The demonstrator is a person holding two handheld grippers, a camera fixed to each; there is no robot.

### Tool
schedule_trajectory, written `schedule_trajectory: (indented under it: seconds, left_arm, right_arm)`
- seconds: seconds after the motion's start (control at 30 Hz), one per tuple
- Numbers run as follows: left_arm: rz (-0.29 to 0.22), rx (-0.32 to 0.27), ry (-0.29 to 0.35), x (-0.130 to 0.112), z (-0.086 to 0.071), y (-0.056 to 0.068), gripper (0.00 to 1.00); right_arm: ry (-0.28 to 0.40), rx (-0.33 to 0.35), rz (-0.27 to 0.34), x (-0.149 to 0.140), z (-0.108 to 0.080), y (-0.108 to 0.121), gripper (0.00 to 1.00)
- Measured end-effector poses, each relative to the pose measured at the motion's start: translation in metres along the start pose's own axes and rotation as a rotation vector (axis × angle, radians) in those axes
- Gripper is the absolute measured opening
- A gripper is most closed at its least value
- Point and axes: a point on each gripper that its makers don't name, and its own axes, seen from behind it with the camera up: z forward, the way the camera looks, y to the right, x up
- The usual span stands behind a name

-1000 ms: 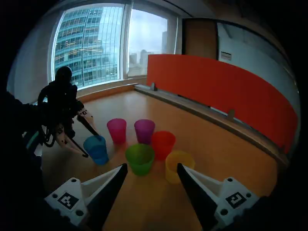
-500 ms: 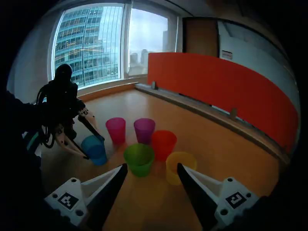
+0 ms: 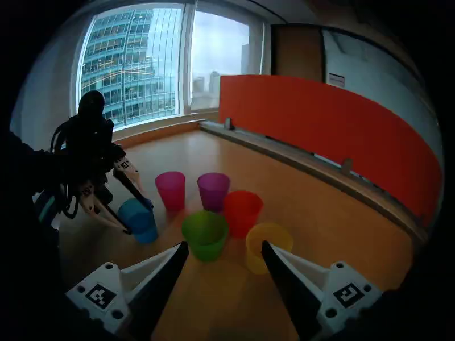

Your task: Pour water

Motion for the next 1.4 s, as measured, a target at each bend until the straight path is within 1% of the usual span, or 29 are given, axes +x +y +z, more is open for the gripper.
schedule_trajectory:
  seconds: [0.3, 0.9, 1.4]
  left_arm:
    - [-0.003, 0.001, 0.002, 0.0, 0.0, -0.001, 0.89]
    - [-0.004, 0.001, 0.006, 0.0, -0.001, 0.0, 0.89]
    - [-0.007, -0.001, 0.012, 0.0, -0.002, -0.001, 0.89]
  right_arm:
    - [-0.005, 0.013, -0.008, -0.002, 0.011, -0.006, 1.0]
    - [-0.04, 0.041, -0.024, -0.017, 0.05, -0.02, 1.0]
    - [-0.062, 0.05, -0.046, -0.025, 0.077, -0.026, 1.0]
